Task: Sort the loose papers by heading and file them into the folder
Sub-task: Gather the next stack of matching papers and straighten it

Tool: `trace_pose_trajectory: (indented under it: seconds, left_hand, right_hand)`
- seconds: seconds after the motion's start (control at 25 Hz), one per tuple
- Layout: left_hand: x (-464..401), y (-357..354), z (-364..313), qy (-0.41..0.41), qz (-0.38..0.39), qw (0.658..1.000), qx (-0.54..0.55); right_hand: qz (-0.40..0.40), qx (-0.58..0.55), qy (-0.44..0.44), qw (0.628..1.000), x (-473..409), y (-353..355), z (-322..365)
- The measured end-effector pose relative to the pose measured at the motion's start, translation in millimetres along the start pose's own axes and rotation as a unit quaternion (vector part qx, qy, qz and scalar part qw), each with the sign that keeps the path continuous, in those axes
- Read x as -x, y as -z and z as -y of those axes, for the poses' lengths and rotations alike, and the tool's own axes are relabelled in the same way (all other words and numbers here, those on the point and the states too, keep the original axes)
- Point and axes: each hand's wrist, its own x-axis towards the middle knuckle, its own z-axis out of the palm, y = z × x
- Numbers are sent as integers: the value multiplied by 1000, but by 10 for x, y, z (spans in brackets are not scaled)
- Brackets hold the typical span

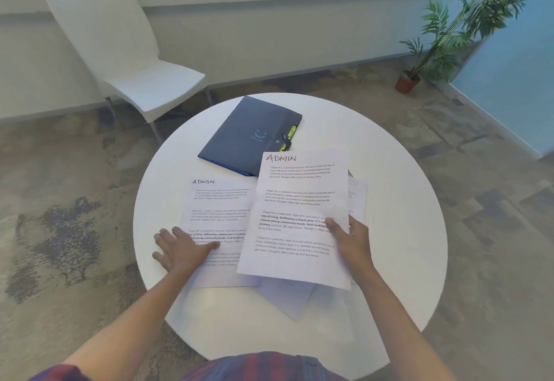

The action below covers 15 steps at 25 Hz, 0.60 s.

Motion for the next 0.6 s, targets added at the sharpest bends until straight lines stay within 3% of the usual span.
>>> trace_pose_trajectory:
  seconds: [0.2,0.4,0.6]
  left_hand:
    - [2,64,-57,-23,-28,995,91]
    - [-52,141,-32,-43,17,972,231]
    - [-74,159,50,-107,110,904,400]
  right_hand:
    - [5,5,-7,1000,6,-40,12]
    - [15,-1,-12,1000,4,-71,69]
    - [30,-10,-23,999,6,-91,121]
